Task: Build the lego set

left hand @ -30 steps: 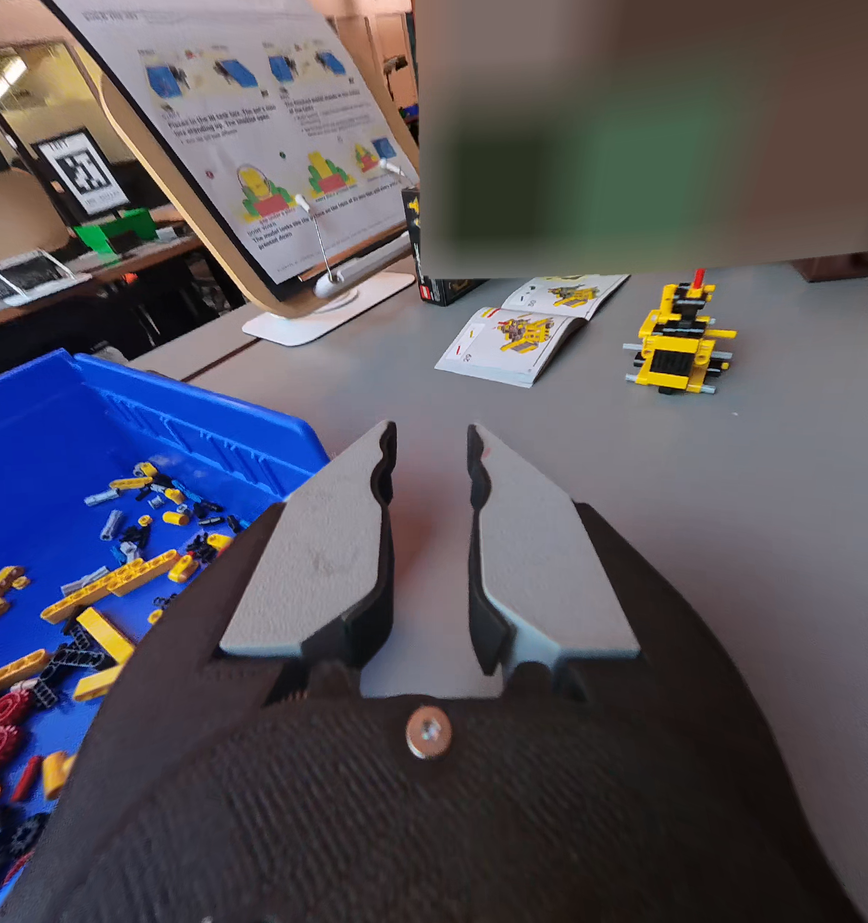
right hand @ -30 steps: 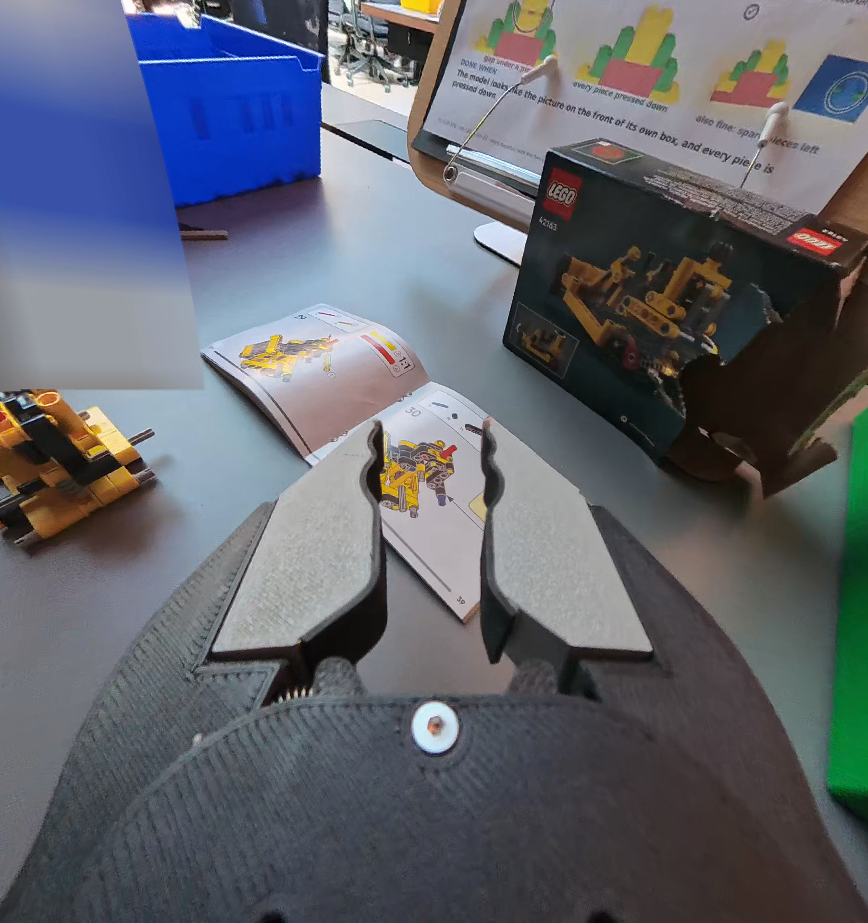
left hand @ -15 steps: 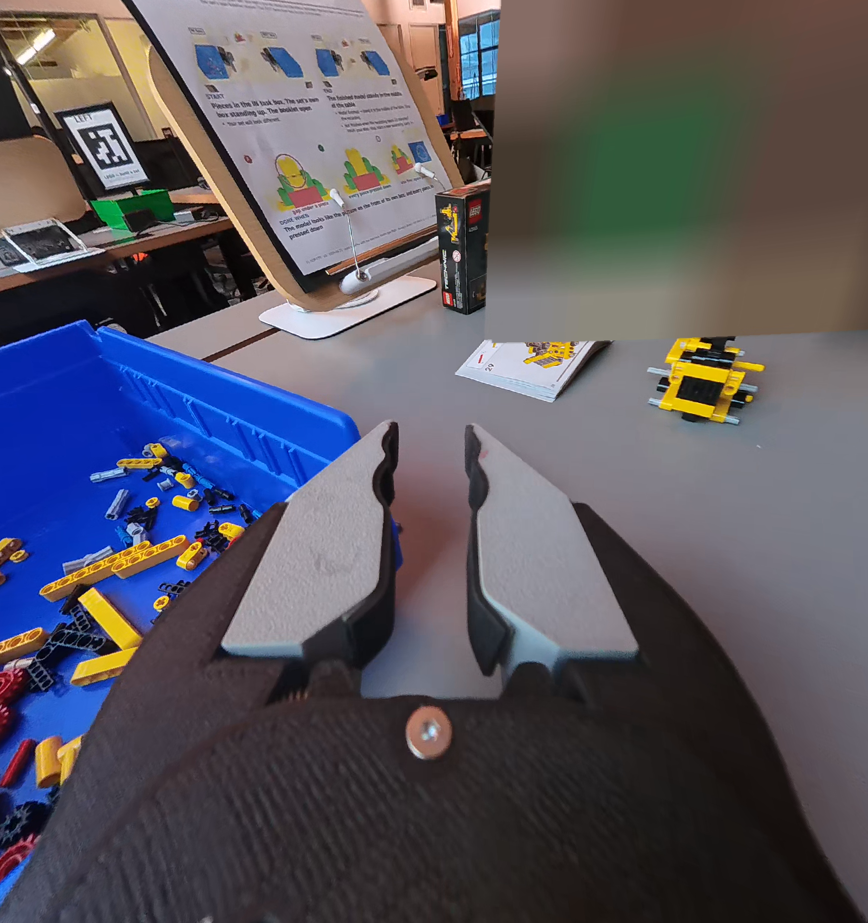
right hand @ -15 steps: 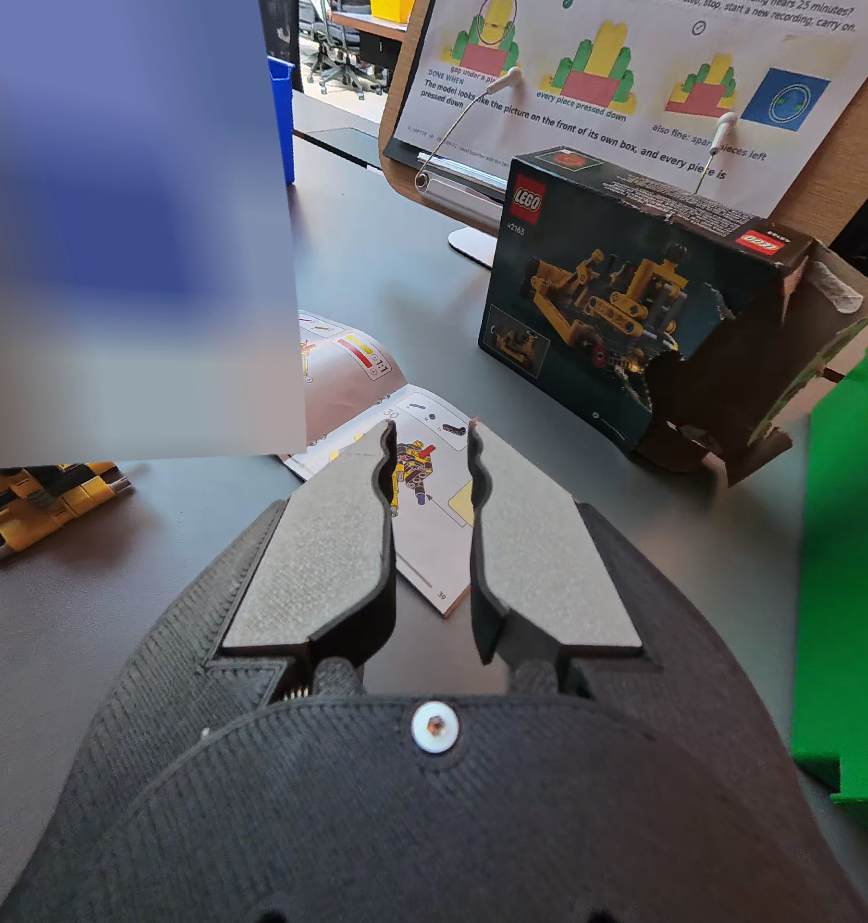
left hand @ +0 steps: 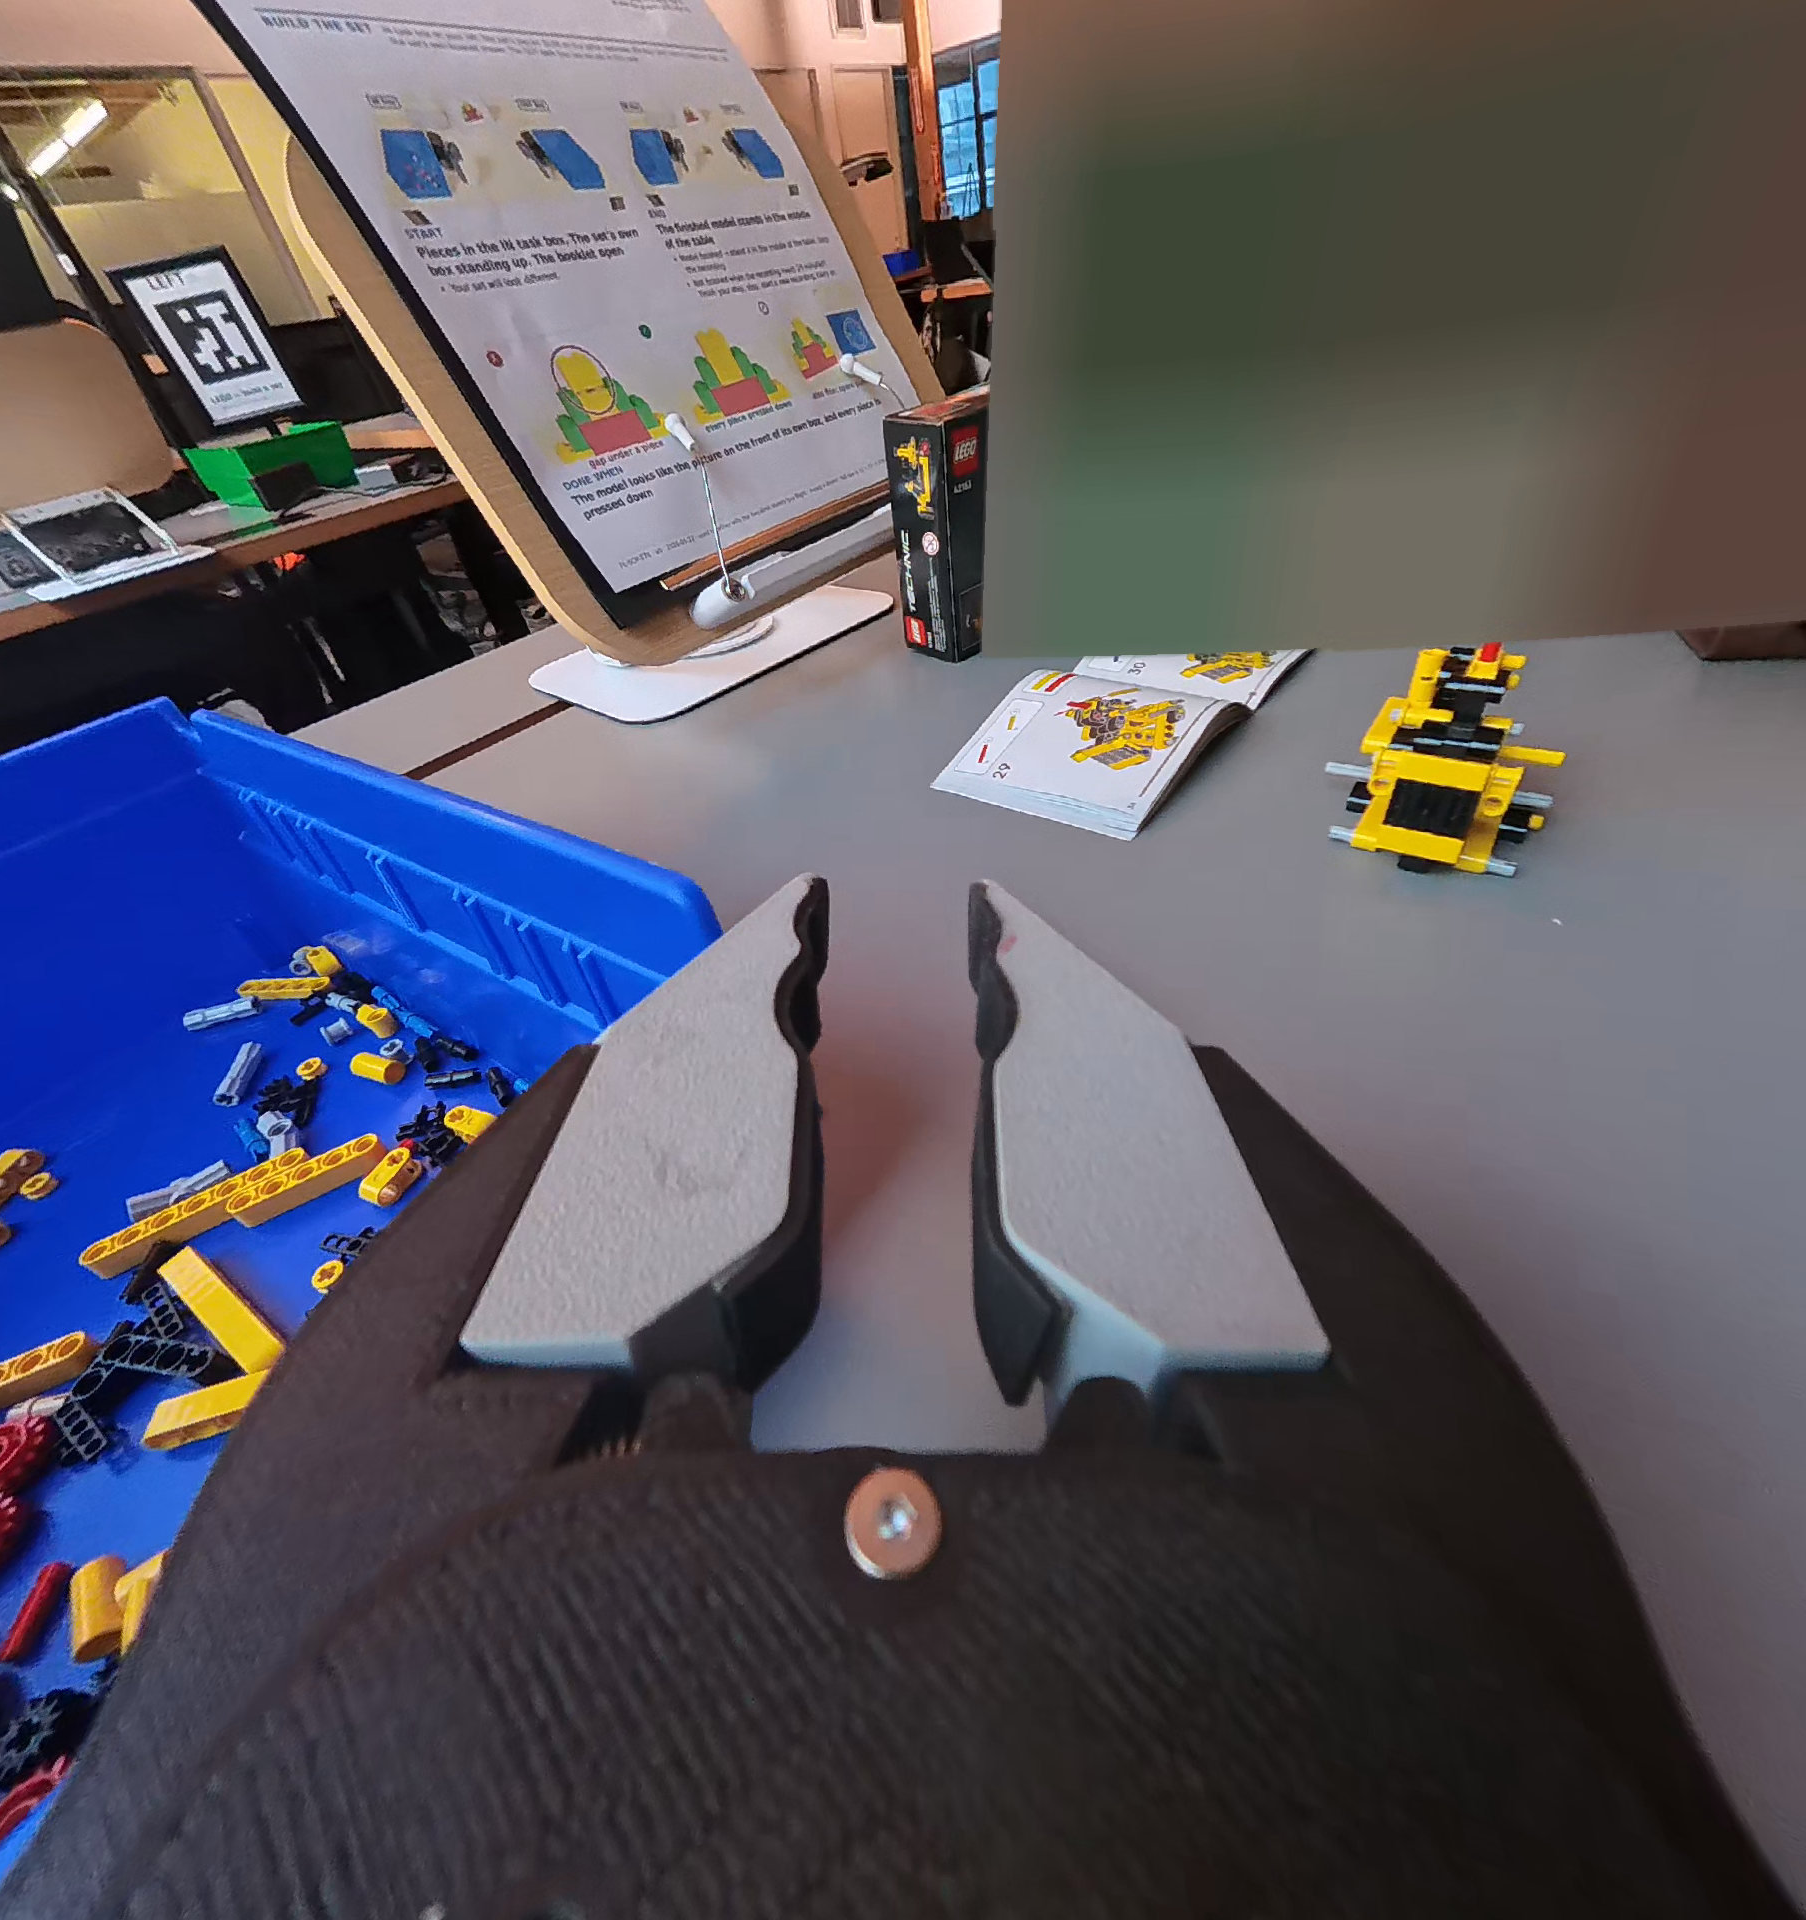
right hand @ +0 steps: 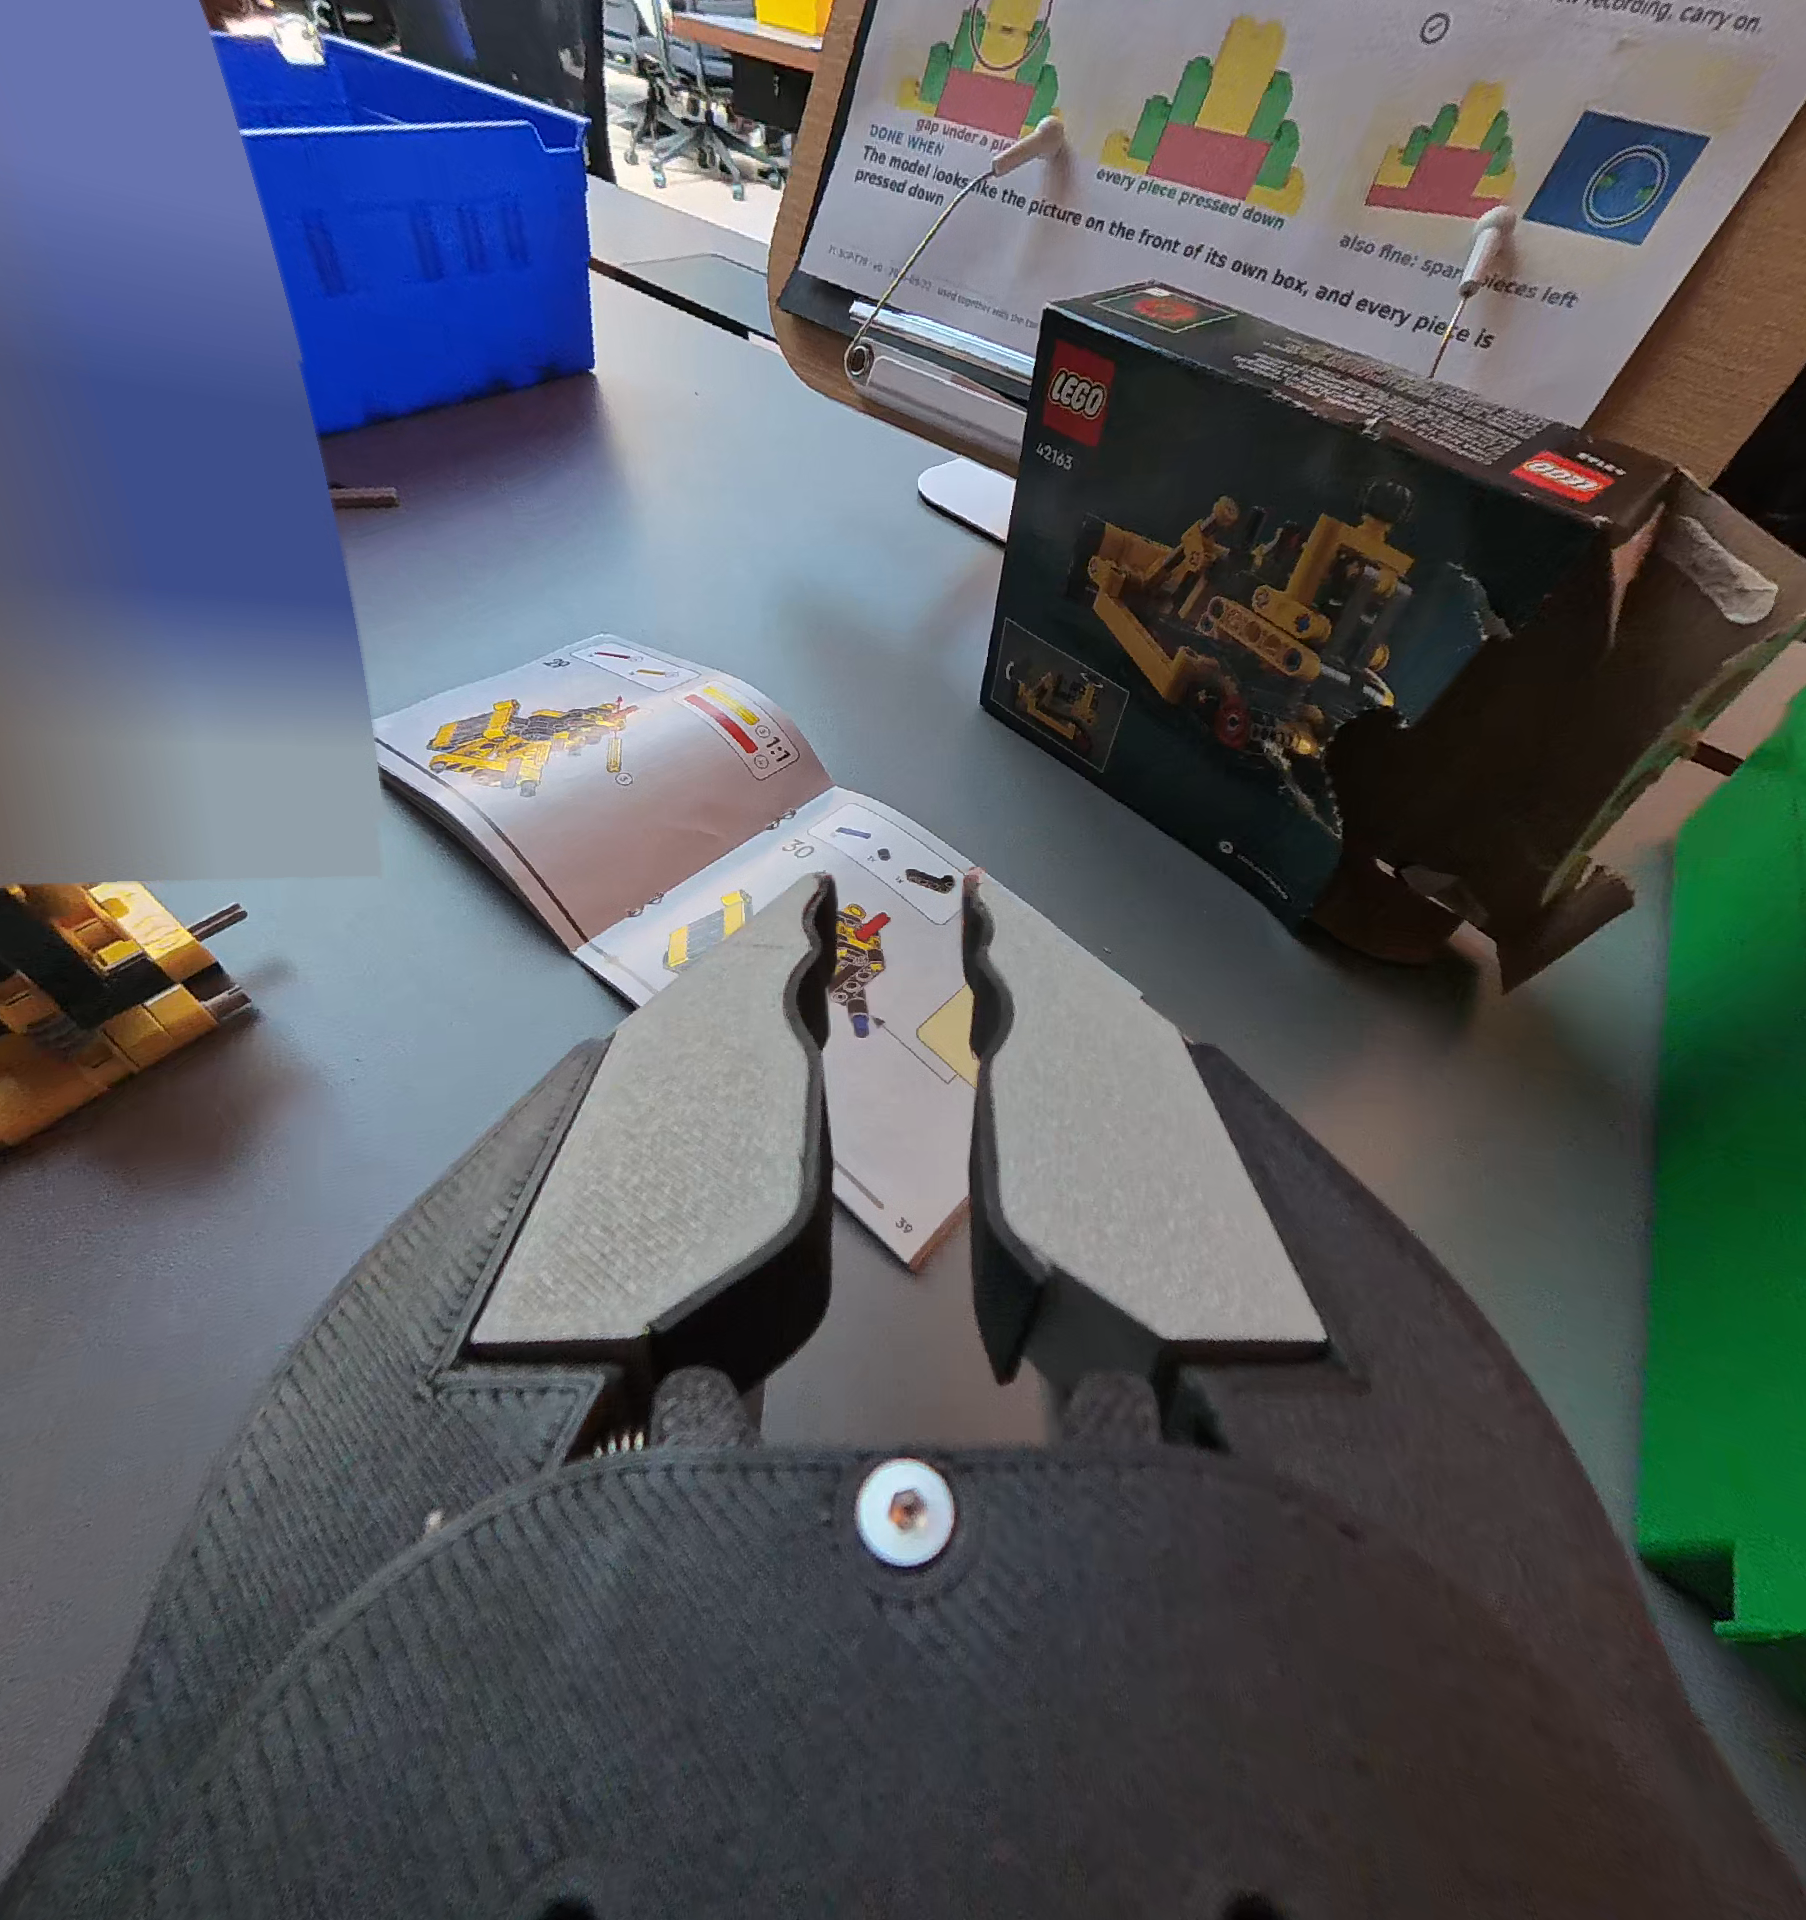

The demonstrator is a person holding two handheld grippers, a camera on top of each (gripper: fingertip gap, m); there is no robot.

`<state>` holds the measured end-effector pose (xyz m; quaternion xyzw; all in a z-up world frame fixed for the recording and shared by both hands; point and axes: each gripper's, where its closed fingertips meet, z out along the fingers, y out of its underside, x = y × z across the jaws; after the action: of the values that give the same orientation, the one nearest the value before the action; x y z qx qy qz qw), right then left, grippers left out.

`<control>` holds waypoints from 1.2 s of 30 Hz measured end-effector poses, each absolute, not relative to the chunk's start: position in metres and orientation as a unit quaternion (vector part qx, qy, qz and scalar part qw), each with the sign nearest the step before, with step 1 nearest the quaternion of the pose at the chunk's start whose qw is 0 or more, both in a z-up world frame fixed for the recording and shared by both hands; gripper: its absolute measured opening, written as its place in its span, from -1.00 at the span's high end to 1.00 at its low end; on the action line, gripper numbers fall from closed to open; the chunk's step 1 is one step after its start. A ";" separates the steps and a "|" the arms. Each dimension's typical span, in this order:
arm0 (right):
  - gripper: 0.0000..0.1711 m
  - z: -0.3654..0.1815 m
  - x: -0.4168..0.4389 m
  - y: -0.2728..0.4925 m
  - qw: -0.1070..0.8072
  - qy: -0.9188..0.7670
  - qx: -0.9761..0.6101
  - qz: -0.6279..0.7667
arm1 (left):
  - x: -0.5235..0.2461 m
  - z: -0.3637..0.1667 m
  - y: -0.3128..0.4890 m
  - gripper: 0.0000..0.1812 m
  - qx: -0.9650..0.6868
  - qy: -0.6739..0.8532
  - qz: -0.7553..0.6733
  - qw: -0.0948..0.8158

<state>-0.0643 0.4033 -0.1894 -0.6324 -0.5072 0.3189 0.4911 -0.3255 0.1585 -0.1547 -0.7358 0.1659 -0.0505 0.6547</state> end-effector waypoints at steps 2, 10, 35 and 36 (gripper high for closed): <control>0.77 -0.188 -0.063 0.404 0.495 -0.505 -0.630 0.321 | -0.328 -0.151 0.157 0.74 -0.731 0.155 -0.050 0.662; 0.82 -0.187 -0.062 0.412 0.495 -0.503 -0.628 0.329 | -0.375 -0.124 0.136 0.73 -0.721 0.057 -0.039 0.690; 0.90 -0.190 -0.066 0.415 0.500 -0.511 -0.629 0.306 | -0.472 -0.144 0.212 0.73 -0.899 0.073 -0.032 0.431; 0.90 -0.190 -0.067 0.415 0.501 -0.512 -0.627 0.305 | -0.475 -0.151 0.222 0.77 -0.910 0.075 -0.032 0.407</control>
<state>-0.0666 0.4149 -0.1902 -0.6273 -0.5121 0.3053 0.5010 -0.4755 0.2217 -0.1514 -0.9099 0.0748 -0.0316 0.4067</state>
